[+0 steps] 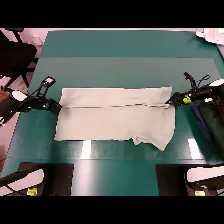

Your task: Fold the shirts.

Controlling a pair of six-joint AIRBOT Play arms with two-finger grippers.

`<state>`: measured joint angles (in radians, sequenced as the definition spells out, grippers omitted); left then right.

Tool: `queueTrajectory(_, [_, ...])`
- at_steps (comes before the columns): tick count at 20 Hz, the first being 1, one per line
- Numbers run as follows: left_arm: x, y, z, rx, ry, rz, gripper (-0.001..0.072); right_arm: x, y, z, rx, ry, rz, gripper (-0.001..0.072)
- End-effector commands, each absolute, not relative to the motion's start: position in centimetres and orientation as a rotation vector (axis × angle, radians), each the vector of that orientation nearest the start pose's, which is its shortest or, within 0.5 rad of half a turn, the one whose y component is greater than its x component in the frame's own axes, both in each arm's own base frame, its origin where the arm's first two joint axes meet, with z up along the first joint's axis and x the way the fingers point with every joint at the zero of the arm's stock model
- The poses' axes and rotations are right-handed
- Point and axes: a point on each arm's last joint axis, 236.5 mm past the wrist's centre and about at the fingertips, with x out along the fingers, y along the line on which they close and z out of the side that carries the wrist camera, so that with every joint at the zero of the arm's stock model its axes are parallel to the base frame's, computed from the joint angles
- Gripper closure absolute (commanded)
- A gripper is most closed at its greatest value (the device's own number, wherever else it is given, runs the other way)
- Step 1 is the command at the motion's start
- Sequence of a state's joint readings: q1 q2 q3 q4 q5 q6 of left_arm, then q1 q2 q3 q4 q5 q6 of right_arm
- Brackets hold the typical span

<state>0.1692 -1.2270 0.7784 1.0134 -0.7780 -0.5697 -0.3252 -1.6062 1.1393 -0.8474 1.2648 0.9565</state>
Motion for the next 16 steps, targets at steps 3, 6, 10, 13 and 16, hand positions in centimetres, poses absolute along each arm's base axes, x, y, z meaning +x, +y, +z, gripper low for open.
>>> queueTrajectory(3, [37.4, -2.5, -5.4, 0.202, 0.997, -0.488, 0.0366, 38.4, 2.6, -6.8, 0.497, 1.352, 0.513, 0.0528])
queueTrajectory(6, [38.0, -2.5, -4.1, 0.153, 0.984, -0.453, 0.0162, 38.1, 2.7, -6.7, 0.501, 1.363, 0.523, 0.0199])
queueTrajectory(10, [38.3, -2.6, -0.8, 0.157, 0.934, -0.442, 0.016, 38.3, 1.4, -4.8, 0.402, 1.315, 0.479, 0.0192])
queueTrajectory(13, [37.2, -0.9, 3.7, 0.056, 0.863, -0.372, 0.0087, 38.1, -0.8, -1.3, 0.315, 1.246, 0.402, 0.0184])
queueTrajectory(16, [33.0, 0.0, 5.9, -0.064, 0.913, -0.378, 0.0087, 36.7, -2.4, 3.1, 0.339, 1.18, 0.345, 0.0183])
